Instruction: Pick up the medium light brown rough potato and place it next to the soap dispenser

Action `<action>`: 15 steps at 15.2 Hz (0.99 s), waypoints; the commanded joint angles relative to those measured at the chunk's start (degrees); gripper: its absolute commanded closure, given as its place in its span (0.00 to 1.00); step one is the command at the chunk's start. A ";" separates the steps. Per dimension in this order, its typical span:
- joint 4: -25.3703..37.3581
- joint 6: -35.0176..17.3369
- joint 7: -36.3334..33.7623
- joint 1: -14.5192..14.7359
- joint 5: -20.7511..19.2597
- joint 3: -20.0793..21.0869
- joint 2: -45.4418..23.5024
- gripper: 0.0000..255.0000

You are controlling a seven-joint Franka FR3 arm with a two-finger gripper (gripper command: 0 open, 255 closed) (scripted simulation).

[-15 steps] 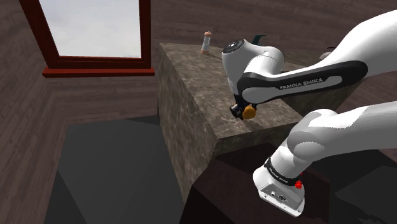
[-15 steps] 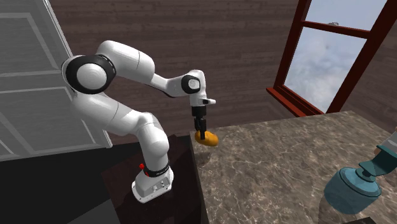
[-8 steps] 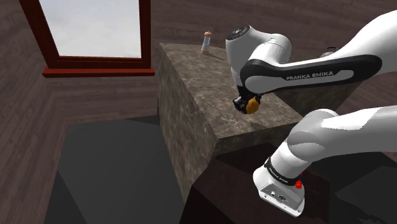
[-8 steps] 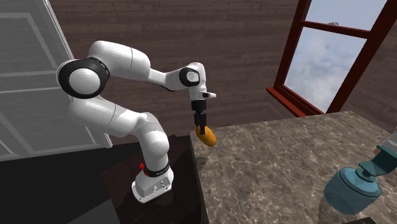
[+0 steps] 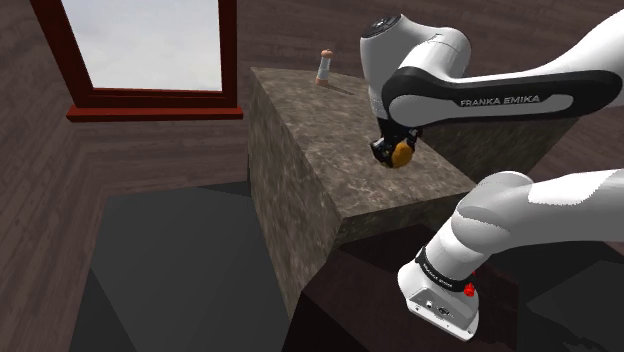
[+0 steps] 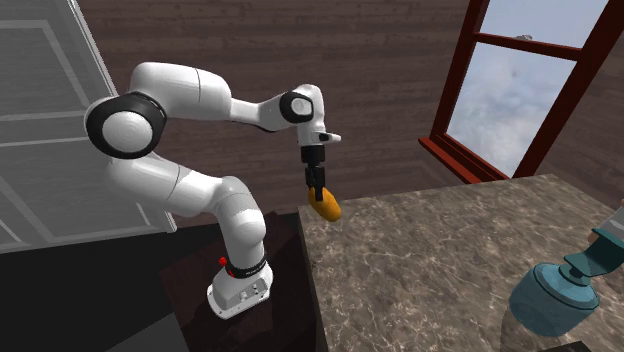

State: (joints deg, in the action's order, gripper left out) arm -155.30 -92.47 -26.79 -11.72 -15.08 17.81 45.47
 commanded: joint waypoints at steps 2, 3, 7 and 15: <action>2.00 2.49 1.14 -0.10 -0.22 -0.35 0.74 1.00; 2.67 3.22 1.46 -0.15 -0.30 -0.44 0.87 1.00; 5.43 6.06 2.73 -0.37 -0.63 -0.75 1.26 1.00; 11.34 11.46 5.17 -0.94 -1.41 -1.25 1.32 1.00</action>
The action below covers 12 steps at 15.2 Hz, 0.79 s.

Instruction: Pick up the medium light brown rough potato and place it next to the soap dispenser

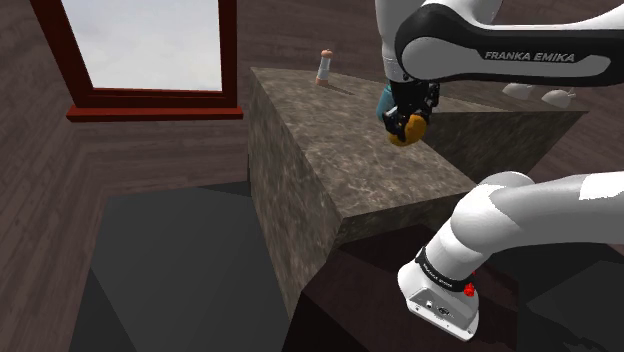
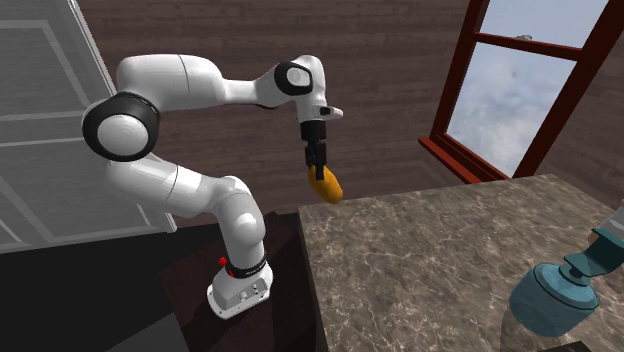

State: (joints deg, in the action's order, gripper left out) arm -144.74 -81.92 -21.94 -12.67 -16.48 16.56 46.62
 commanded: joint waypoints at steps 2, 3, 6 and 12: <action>2.34 2.21 0.91 -0.16 -0.23 -0.10 0.06 1.00; 3.13 2.85 1.21 -0.25 -0.34 -0.14 -0.02 1.00; 5.55 4.76 2.09 -0.52 -0.70 -0.26 -0.32 1.00; 10.60 8.48 3.84 -1.09 -1.45 -0.42 -1.23 1.00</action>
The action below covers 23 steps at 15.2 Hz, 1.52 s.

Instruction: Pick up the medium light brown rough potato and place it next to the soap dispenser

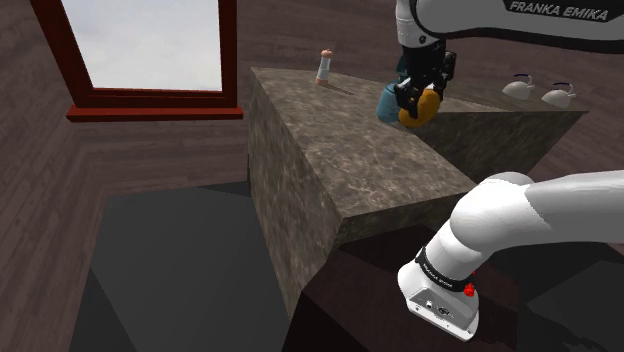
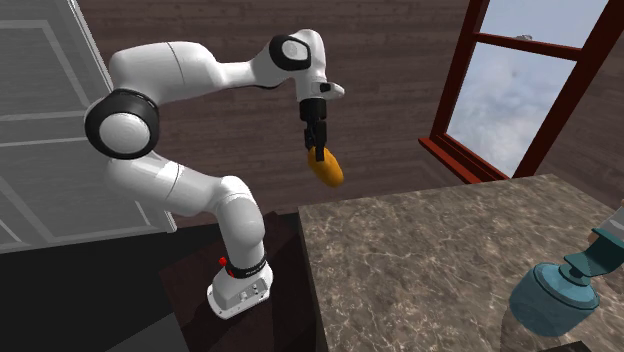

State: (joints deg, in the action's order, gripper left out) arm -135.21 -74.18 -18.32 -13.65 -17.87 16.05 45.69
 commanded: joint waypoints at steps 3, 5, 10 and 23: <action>3.70 2.57 1.10 -0.41 -0.47 0.04 -0.90 1.00; 5.50 3.78 1.69 -0.63 -0.76 0.02 -1.35 1.00; 10.14 6.80 3.16 -1.18 -1.51 0.04 -2.64 1.00; 19.76 11.17 8.63 -2.75 -5.50 -2.25 -6.23 1.00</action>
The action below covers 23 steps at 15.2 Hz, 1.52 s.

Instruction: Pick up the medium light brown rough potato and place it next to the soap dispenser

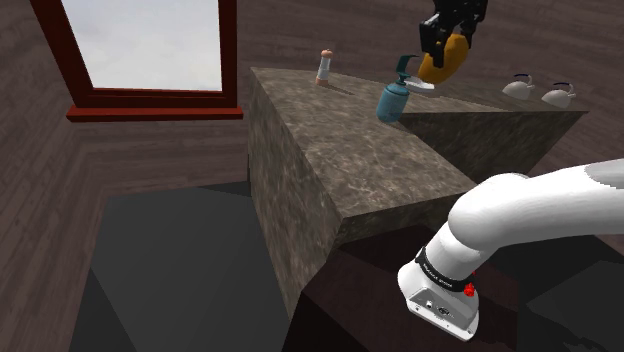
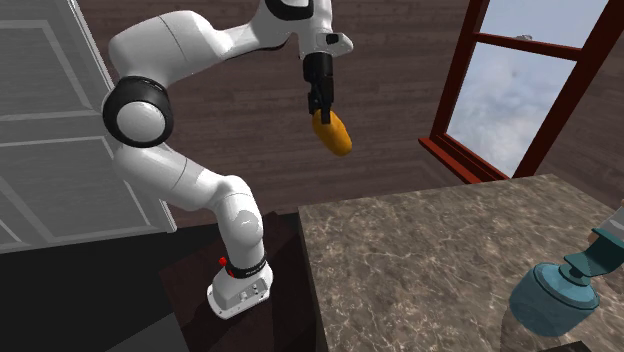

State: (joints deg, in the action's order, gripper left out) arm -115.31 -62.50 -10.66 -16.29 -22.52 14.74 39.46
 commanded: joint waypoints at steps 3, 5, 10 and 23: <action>-0.83 -3.47 4.32 -0.74 -3.94 -4.77 -0.64 1.00; -0.96 -5.51 6.46 -1.26 -5.87 -7.26 -1.37 1.00; -0.08 -10.74 11.55 -2.72 -10.13 -13.31 -4.25 1.00; 10.40 -24.35 24.34 -6.73 -15.48 -27.99 -18.62 1.00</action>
State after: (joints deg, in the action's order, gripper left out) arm -105.53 -85.30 12.53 -22.63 -37.76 -11.88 21.99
